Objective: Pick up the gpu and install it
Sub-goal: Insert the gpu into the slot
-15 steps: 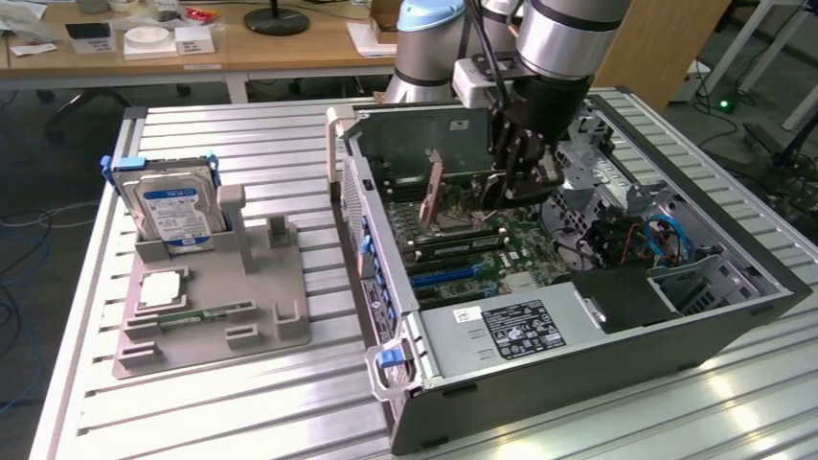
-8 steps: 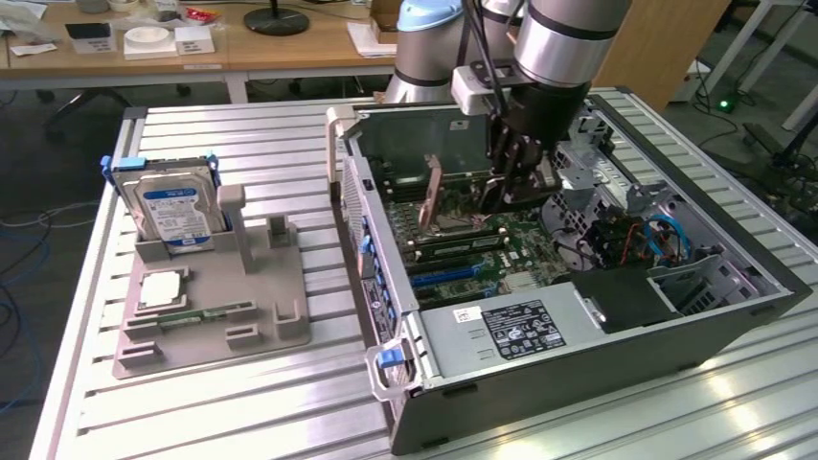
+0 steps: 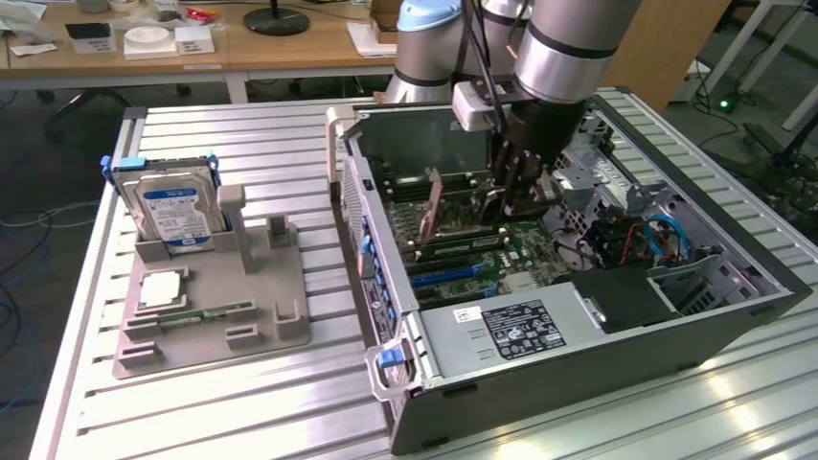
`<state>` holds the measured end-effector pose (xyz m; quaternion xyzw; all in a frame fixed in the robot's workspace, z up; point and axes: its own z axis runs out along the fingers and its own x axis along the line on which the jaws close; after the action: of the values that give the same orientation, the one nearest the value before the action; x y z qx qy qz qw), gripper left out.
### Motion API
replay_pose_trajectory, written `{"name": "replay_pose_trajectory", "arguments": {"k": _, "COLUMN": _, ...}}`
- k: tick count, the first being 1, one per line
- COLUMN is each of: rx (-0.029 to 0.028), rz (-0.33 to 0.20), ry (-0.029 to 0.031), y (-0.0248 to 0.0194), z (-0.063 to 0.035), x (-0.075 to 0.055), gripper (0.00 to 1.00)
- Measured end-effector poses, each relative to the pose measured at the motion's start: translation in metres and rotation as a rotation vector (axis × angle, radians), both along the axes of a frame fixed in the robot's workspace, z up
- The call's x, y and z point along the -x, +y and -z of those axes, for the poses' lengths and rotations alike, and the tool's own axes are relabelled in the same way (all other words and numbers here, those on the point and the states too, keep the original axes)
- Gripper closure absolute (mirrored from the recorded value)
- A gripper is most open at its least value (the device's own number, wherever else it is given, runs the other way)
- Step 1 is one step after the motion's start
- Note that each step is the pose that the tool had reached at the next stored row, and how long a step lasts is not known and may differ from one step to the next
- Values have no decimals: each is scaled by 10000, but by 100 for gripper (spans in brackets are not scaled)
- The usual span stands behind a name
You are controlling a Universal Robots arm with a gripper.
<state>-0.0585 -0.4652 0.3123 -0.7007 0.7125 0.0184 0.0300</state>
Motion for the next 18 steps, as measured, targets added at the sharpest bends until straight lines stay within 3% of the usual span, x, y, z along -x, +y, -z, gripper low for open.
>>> {"name": "replay_pose_trajectory", "arguments": {"k": 3, "rx": 2, "rz": 22, "ry": 1, "y": -12, "z": 36, "x": 37, "gripper": 72}}
{"name": "replay_pose_trajectory", "arguments": {"k": 5, "rx": 15, "rz": 20, "ry": 34, "y": -16, "z": 52, "x": 36, "gripper": 72}}
{"name": "replay_pose_trajectory", "arguments": {"k": 9, "rx": 152, "rz": 121, "ry": 39, "y": -13, "z": 104, "x": 49, "gripper": 72}}
{"name": "replay_pose_trajectory", "arguments": {"k": 12, "rx": 270, "rz": 229, "ry": 39, "y": 14, "z": 157, "x": 89, "gripper": 72}}
{"name": "replay_pose_trajectory", "arguments": {"k": 16, "rx": 348, "rz": 236, "ry": 37, "y": 44, "z": 223, "x": 146, "gripper": 72}}
{"name": "replay_pose_trajectory", "arguments": {"k": 18, "rx": 355, "rz": 236, "ry": 39, "y": 56, "z": 260, "x": 146, "gripper": 72}}
